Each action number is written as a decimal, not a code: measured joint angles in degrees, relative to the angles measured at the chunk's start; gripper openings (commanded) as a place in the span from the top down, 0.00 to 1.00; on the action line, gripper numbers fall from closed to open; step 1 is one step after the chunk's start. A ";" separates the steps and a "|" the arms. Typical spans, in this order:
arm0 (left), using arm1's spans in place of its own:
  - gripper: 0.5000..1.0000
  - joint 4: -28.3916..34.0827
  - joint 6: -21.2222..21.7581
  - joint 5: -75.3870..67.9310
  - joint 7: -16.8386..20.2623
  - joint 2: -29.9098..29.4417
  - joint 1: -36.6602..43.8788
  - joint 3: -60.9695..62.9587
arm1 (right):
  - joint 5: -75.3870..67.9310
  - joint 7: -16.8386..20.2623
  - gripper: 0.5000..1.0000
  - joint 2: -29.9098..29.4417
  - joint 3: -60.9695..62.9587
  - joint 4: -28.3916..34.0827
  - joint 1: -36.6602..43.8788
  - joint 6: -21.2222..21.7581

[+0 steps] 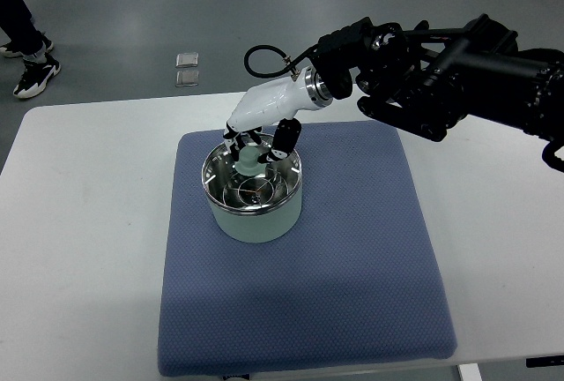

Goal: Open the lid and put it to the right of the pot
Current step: 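Lift the glass lid up off the pot with the right hand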

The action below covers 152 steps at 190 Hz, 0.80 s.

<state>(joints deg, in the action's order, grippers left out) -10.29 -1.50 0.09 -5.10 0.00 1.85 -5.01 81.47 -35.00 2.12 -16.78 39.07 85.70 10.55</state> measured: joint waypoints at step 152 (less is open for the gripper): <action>0.00 -0.19 0.00 0.00 0.00 0.00 0.00 0.00 | -3.14 0.01 1.00 7.31 6.06 3.93 1.33 5.12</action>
<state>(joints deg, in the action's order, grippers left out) -10.48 -1.50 0.09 -5.10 0.00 1.85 -5.01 78.33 -34.99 9.43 -10.72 43.00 87.03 15.67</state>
